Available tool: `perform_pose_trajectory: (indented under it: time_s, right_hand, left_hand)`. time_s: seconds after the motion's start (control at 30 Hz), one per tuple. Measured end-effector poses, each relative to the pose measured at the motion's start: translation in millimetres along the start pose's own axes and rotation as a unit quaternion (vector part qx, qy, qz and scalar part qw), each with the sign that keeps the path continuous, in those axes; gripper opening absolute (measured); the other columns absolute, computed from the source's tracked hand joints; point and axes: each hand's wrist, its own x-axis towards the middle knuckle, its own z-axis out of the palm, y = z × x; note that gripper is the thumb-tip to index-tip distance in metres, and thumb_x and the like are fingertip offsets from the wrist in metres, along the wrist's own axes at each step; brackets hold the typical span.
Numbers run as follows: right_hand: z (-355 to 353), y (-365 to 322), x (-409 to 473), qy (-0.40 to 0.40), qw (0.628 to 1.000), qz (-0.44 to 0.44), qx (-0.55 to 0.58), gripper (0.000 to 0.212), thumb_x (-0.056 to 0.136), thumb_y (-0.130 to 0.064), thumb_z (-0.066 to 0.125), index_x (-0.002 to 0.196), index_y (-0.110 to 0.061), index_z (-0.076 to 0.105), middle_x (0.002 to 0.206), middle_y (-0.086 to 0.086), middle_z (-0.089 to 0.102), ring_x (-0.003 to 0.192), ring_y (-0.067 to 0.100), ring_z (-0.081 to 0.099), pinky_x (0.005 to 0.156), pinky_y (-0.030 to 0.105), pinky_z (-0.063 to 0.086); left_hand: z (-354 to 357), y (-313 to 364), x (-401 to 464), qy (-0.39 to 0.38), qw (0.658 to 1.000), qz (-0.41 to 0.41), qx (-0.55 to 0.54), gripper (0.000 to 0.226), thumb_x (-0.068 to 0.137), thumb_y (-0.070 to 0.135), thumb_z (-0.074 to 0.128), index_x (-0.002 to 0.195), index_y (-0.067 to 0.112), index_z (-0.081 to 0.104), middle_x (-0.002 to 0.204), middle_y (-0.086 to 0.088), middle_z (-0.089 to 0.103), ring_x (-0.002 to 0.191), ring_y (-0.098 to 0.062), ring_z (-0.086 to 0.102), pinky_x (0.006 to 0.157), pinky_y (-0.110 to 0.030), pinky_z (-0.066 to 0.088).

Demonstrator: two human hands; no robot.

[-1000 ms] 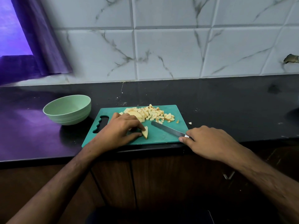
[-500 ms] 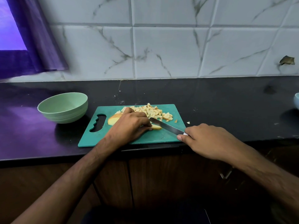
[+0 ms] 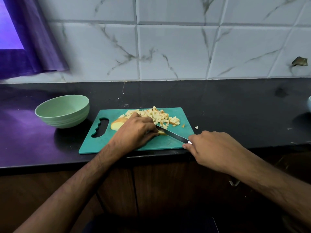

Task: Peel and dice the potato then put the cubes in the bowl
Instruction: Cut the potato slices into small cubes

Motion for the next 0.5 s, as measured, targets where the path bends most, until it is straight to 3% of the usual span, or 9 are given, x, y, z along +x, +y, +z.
perform_pose_trajectory:
  time_s: [0.17, 0.3, 0.5]
  right_hand:
    - [8, -6, 22, 0.000, 1.000, -0.022, 0.020, 0.038, 0.108, -0.051, 0.027, 0.084, -0.026, 0.042, 0.080, -0.006, 0.051, 0.066, 0.005, 0.047, 0.053, 0.025, 0.033]
    - [14, -8, 27, 0.004, 0.999, -0.039, 0.033, 0.038, 0.108, -0.051, 0.027, 0.091, -0.024, 0.047, 0.083, -0.005, 0.055, 0.069, 0.007, 0.052, 0.062, 0.028, 0.046]
    - [25, 5, -15, 0.034, 0.999, -0.012, -0.034, 0.037, 0.107, -0.055, 0.019, 0.092, -0.027, 0.038, 0.076, -0.007, 0.042, 0.057, 0.008, 0.040, 0.057, 0.030, 0.040]
  left_hand:
    - [-1, -1, -1, 0.001, 1.000, 0.001, -0.003, 0.021, 0.094, 0.037, 0.065, 0.094, 0.020, 0.077, 0.089, 0.006, 0.069, 0.079, -0.012, 0.062, 0.074, -0.031, 0.041]
    - [-1, -1, -1, 0.003, 1.000, 0.003, 0.006, 0.015, 0.093, 0.035, 0.070, 0.092, 0.022, 0.077, 0.088, 0.009, 0.069, 0.080, -0.011, 0.062, 0.075, -0.029, 0.036]
    - [-1, -2, -3, 0.019, 1.000, 0.005, 0.007, 0.019, 0.093, 0.040, 0.067, 0.089, 0.023, 0.075, 0.087, 0.011, 0.068, 0.081, -0.010, 0.063, 0.077, -0.031, 0.036]
